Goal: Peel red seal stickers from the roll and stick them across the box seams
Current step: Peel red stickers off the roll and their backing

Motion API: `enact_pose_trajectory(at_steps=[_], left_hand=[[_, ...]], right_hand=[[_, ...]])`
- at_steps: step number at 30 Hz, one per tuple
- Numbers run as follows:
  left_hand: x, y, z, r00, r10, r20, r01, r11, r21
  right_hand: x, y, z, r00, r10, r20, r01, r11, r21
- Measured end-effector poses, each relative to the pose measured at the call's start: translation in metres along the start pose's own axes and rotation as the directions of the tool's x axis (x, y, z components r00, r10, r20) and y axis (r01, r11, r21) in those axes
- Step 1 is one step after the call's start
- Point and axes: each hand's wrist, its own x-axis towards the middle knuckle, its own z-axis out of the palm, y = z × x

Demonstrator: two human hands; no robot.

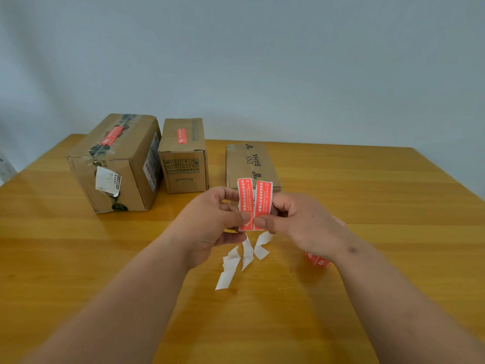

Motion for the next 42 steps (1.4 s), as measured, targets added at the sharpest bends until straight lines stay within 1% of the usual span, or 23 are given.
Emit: enact_pose_trajectory(at_steps=[10, 16, 20, 24, 26, 27, 29, 33, 35, 38, 42], left_hand=[[0.003, -0.002, 0.001, 0.999, -0.004, -0.036, 0.002, 0.998, -0.070], [0.006, -0.002, 0.002, 0.998, -0.003, -0.068, -0.003, 0.996, -0.084], [0.008, -0.003, 0.004, 0.993, -0.008, -0.114, -0.003, 0.995, -0.096], [0.010, -0.002, 0.003, 0.985, -0.009, -0.172, -0.008, 0.995, -0.099], [0.011, -0.001, 0.002, 0.984, 0.001, -0.176, -0.015, 0.997, -0.078], [0.011, -0.001, 0.002, 0.985, 0.005, -0.171, -0.016, 0.998, -0.065], [0.012, 0.000, 0.004, 0.987, 0.010, -0.160, -0.015, 0.999, -0.032], [0.013, 0.001, 0.007, 0.986, 0.020, -0.168, -0.014, 0.999, 0.038], [0.013, 0.003, 0.009, 0.985, 0.026, -0.170, -0.012, 0.996, 0.083], [0.014, 0.004, 0.009, 0.987, 0.032, -0.160, -0.010, 0.991, 0.136], [0.014, 0.005, 0.011, 0.989, 0.039, -0.140, -0.011, 0.980, 0.201]], right_hand=[[-0.001, -0.002, 0.001, 1.000, 0.000, -0.024, 0.000, 1.000, 0.000], [-0.001, -0.003, 0.000, 0.999, 0.004, -0.045, -0.001, 0.998, 0.063], [-0.003, -0.004, -0.002, 0.999, 0.009, -0.051, -0.004, 0.996, 0.089], [-0.003, -0.002, -0.007, 0.996, 0.036, -0.077, -0.032, 0.998, 0.049], [-0.001, 0.000, -0.010, 0.995, 0.071, -0.067, -0.069, 0.997, 0.033], [0.000, 0.001, -0.011, 0.994, 0.091, -0.055, -0.091, 0.996, 0.012], [0.004, 0.000, -0.010, 0.990, 0.129, -0.060, -0.134, 0.987, -0.091], [0.010, -0.005, -0.013, 0.973, 0.181, -0.146, -0.216, 0.936, -0.277], [0.010, -0.007, -0.017, 0.965, 0.213, -0.152, -0.256, 0.893, -0.370], [0.009, -0.008, -0.020, 0.948, 0.261, -0.183, -0.316, 0.836, -0.448], [0.008, -0.010, -0.023, 0.942, 0.256, -0.217, -0.333, 0.787, -0.519]])
